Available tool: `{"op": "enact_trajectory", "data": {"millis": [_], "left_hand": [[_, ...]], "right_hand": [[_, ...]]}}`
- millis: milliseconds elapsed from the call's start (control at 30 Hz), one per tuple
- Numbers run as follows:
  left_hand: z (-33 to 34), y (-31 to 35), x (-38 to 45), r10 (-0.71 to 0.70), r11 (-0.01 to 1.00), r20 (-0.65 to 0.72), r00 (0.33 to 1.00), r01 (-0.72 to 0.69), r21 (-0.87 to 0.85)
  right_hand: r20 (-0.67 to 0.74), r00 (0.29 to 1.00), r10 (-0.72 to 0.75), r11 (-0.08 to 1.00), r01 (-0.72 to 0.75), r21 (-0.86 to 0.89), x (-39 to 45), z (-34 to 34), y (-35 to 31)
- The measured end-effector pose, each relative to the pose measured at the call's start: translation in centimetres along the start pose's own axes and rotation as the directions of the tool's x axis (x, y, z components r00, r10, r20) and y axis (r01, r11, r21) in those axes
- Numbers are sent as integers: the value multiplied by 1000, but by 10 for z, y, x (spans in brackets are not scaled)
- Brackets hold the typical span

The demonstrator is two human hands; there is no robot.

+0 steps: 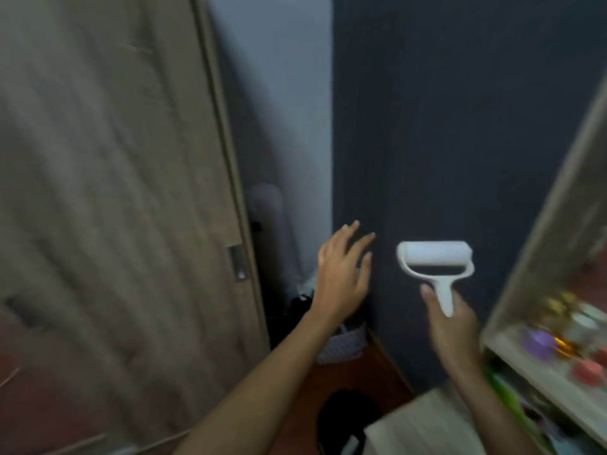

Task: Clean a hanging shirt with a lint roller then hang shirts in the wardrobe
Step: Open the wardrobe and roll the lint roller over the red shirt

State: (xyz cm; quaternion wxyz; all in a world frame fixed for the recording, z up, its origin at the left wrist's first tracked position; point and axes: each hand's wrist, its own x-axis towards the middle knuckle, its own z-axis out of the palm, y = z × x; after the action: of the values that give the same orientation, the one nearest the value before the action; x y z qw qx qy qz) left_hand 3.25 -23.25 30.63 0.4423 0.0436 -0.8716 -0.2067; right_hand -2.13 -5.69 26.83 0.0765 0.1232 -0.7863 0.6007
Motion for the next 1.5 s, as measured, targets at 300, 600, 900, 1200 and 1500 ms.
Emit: {"op": "enact_trajectory", "data": {"millis": [300, 600, 900, 1200, 1500], "left_hand": [[-99, -133, -12, -68, 925, -209, 976, 140, 354], [-97, -271, -14, -296, 766, -32, 955, 257, 589], [-65, -374, -3, -186, 705, 171, 967, 10, 709], [-40, -411, -10, -170, 628, 124, 978, 11, 778], [-34, -420, -12, -154, 602, 86, 984, 24, 798]], "right_hand": [[335, 940, -62, 984, 1, 181, 5, 161, -57], [369, 929, 44, 993, -81, 84, 15, 292, -52], [331, 921, 206, 975, -223, 12, 29, 372, -21], [373, 893, 252, 966, -252, -50, 33, 392, 10], [409, 895, 178, 980, -199, 9, 35, 398, 15]]}}
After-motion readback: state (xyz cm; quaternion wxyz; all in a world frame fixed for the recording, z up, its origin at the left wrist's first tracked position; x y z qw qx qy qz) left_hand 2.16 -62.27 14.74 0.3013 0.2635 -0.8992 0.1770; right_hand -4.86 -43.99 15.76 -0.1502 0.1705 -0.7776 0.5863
